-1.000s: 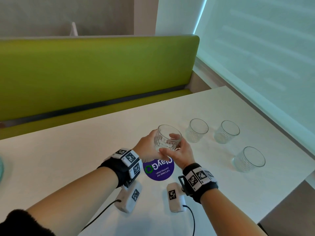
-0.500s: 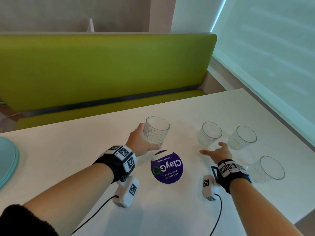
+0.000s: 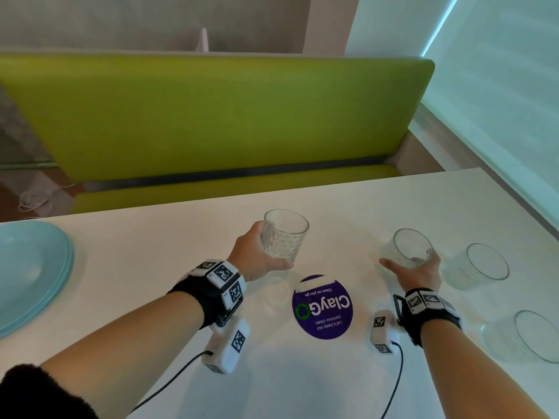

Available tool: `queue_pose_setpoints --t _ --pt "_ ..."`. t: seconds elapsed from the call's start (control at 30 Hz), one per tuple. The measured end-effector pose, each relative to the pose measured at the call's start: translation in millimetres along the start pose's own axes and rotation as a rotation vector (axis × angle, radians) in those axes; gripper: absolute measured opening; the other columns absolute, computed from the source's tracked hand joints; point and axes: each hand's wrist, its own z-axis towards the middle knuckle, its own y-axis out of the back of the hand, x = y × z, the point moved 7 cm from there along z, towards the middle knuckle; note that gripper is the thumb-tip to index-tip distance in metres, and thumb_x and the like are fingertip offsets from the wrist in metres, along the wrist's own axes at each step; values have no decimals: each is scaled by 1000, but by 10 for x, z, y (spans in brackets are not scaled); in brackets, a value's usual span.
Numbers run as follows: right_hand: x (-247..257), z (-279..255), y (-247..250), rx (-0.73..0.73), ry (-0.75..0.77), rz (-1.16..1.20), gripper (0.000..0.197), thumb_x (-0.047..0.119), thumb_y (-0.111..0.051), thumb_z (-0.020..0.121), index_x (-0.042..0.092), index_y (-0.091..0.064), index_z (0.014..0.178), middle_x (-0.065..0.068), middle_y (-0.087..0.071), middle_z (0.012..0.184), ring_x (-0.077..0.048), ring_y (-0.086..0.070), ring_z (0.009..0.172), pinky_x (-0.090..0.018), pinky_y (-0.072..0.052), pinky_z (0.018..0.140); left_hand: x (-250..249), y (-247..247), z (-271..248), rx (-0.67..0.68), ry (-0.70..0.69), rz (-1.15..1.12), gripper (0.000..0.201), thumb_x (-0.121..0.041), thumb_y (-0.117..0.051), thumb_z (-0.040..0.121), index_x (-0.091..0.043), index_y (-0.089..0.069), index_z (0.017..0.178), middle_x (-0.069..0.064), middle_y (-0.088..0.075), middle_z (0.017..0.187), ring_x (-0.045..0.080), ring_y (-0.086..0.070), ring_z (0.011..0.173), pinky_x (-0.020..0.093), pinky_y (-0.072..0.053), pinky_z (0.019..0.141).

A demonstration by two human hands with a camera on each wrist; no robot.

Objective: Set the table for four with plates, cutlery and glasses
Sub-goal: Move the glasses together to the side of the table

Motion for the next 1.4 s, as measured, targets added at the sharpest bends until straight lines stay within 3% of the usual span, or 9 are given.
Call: queue_pose_setpoints --t 0.17,0.43,0.7,0.8,0.93,1.03,1.17,1.3,1.4 --pt "23 -12 -79 8 42 -83 76 26 -84 65 10 -46 129 -14 -56 128 -30 -51 121 -38 -39 103 136 37 -51 9 21 -7 84 -26 -85 63 -16 -40 133 1 -55 126 11 -49 102 20 -42 81" --pt "190 -450 -143 9 118 -42 73 22 -85 63 10 -47 124 -15 -57 124 -34 -53 116 -42 -44 100 336 273 -227 -34 35 -67 82 -26 -86 63 -16 -41 131 2 -56 128 11 -49 102 21 -41 83" --pt "654 -1507 -513 220 212 63 68 12 -84 65 12 -48 122 1 -56 104 -24 -56 106 -30 -40 90 780 819 -547 -171 87 -111 80 -27 -84 63 -15 -42 130 5 -58 125 20 -55 108 22 -41 80" --pt "792 -1965 -718 283 237 99 65 8 -84 64 9 -50 120 0 -54 101 -18 -52 97 -26 -39 88 993 1066 -712 -201 105 -138 79 -25 -85 63 -14 -42 129 6 -58 125 18 -53 103 22 -40 81" --pt "897 -2509 -1044 355 286 139 65 6 -85 63 7 -50 118 -2 -55 102 -20 -55 97 -27 -40 86 1256 1401 -981 -241 115 -155 80 -25 -85 64 -14 -42 130 5 -57 127 20 -54 109 20 -39 83" --pt "889 -2896 -1286 413 294 157 65 4 -86 61 8 -51 115 1 -57 98 -23 -57 100 -30 -42 89 1459 1612 -1232 -257 97 -183 82 -25 -85 64 -17 -40 132 1 -56 129 14 -52 106 18 -37 83" --pt "868 -3421 -1557 474 340 137 72 23 -87 43 18 -50 105 15 -57 90 -22 -58 98 -37 -45 94 1744 1844 -1582 -289 59 -185 84 -25 -85 64 -16 -40 134 -1 -55 132 16 -53 118 17 -37 88" --pt "813 -3909 -1706 513 376 109 65 9 -89 54 18 -50 106 2 -62 97 -22 -58 98 -34 -45 92 2062 1993 -1946 -346 61 -205 85 -25 -86 61 -15 -41 133 0 -56 133 16 -54 120 19 -39 96" --pt "770 -4251 -1767 557 411 82 66 11 -90 54 19 -50 106 -3 -63 103 -22 -59 99 -31 -45 89 2282 2030 -2271 -353 77 -216 89 -27 -87 59 -16 -39 134 0 -56 132 15 -54 121 27 -42 103"
